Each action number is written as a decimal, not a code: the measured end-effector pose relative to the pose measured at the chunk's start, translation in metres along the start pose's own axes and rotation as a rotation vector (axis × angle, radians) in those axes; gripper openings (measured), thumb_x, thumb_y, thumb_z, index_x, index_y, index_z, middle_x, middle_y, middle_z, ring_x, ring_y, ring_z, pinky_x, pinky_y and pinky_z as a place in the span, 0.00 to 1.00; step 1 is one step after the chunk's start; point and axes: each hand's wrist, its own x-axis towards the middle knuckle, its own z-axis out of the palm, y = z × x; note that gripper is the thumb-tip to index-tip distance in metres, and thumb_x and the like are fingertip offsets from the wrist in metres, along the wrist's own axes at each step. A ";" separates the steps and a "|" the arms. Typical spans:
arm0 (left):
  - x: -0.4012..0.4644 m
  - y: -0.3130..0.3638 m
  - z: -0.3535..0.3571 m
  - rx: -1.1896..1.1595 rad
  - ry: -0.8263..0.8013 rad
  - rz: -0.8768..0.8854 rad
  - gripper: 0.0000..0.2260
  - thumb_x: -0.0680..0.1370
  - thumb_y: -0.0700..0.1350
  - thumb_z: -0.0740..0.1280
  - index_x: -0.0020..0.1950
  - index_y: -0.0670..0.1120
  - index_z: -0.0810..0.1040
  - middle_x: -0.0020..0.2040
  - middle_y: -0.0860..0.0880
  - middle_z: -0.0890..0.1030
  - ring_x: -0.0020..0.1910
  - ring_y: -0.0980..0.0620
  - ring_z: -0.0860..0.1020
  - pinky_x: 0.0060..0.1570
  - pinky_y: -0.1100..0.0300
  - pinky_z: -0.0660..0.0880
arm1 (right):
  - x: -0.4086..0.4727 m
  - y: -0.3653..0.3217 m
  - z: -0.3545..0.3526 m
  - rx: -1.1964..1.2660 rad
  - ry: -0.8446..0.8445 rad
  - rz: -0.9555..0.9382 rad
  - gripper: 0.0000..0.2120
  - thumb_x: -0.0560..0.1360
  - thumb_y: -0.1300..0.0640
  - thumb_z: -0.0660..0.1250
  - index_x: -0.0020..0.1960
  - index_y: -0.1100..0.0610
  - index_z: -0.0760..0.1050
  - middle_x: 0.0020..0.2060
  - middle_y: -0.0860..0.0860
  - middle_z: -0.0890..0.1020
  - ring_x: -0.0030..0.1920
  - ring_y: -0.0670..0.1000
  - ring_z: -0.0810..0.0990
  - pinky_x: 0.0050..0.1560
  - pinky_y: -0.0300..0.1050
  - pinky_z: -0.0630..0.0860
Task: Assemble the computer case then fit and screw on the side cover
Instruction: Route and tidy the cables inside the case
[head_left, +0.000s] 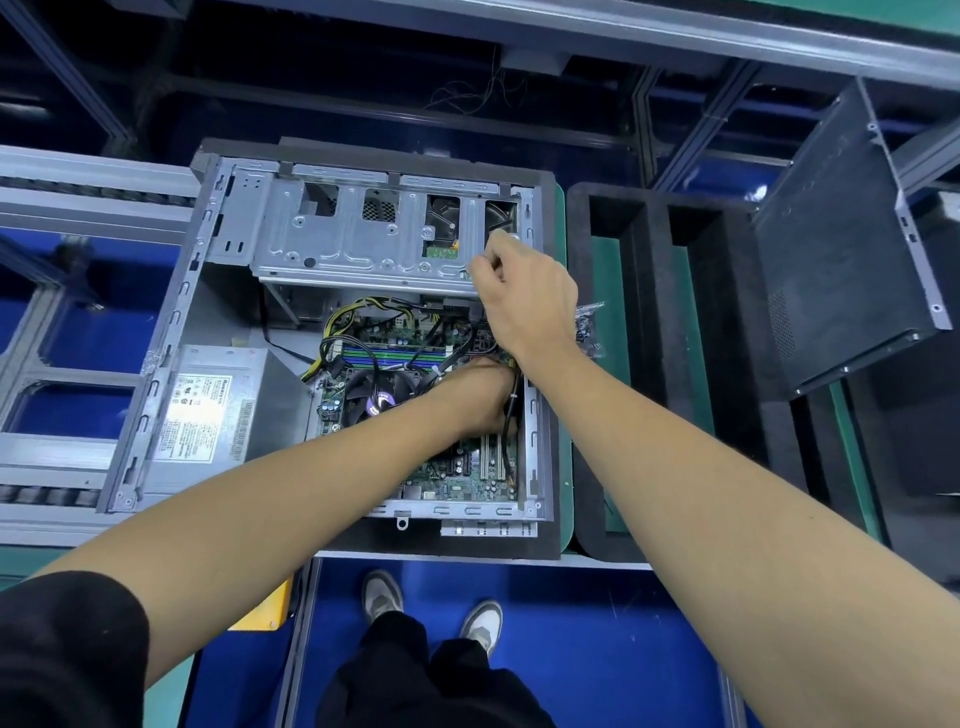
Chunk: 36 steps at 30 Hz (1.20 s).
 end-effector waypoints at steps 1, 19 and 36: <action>0.000 0.000 0.000 -0.003 -0.003 0.000 0.20 0.74 0.45 0.74 0.62 0.39 0.76 0.60 0.40 0.77 0.62 0.41 0.74 0.60 0.52 0.76 | 0.000 0.000 0.000 0.001 -0.002 0.002 0.11 0.76 0.51 0.56 0.36 0.52 0.64 0.26 0.48 0.67 0.29 0.51 0.64 0.32 0.43 0.55; -0.002 0.003 -0.004 0.010 0.000 0.030 0.16 0.73 0.48 0.73 0.55 0.40 0.79 0.53 0.42 0.80 0.58 0.43 0.76 0.56 0.53 0.77 | 0.000 0.000 0.001 0.004 0.012 0.012 0.11 0.76 0.51 0.58 0.38 0.55 0.70 0.28 0.51 0.74 0.31 0.56 0.71 0.34 0.46 0.58; 0.002 0.016 0.004 0.139 0.002 0.003 0.16 0.79 0.45 0.69 0.65 0.42 0.76 0.60 0.41 0.80 0.58 0.40 0.79 0.54 0.51 0.76 | -0.001 0.000 0.001 -0.002 0.013 0.000 0.11 0.76 0.50 0.57 0.37 0.53 0.68 0.27 0.48 0.71 0.30 0.52 0.68 0.34 0.45 0.57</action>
